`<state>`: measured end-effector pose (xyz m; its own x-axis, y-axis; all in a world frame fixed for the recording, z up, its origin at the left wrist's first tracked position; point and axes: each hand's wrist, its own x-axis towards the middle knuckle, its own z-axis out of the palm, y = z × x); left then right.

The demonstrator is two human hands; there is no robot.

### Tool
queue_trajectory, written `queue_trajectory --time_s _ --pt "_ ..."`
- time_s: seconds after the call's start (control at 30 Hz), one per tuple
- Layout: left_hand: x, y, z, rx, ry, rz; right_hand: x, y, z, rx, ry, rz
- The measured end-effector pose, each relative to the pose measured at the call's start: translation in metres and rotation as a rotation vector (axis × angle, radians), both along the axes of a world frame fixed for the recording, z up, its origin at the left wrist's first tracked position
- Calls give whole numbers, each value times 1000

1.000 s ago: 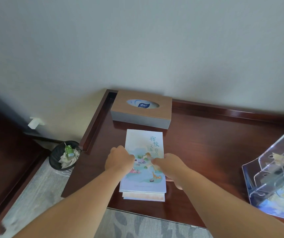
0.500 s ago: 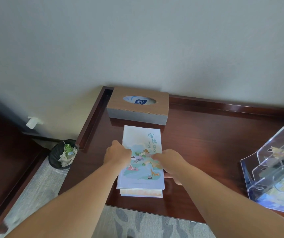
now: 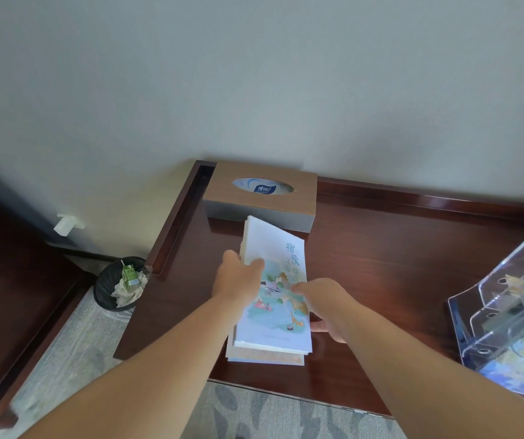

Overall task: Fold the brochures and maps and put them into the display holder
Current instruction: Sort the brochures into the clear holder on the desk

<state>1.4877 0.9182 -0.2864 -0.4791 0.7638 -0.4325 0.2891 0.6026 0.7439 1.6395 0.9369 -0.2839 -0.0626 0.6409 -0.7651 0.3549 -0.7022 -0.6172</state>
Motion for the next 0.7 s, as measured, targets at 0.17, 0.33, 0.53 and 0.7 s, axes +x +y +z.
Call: queue_trajectory --time_s 0.17,0.33,0.53,0.7 --pt "12 -4 19 219 -143 -151 13 4 7 84 74 -93" --pt "14 -2 32 311 -266 -244 34 17 34 396 -53 -188" --pt "16 -1 33 262 -298 -261 49 6 42 607 -229 -95" --pt "10 1 34 224 -320 -284 45 3 45 652 -359 -41"
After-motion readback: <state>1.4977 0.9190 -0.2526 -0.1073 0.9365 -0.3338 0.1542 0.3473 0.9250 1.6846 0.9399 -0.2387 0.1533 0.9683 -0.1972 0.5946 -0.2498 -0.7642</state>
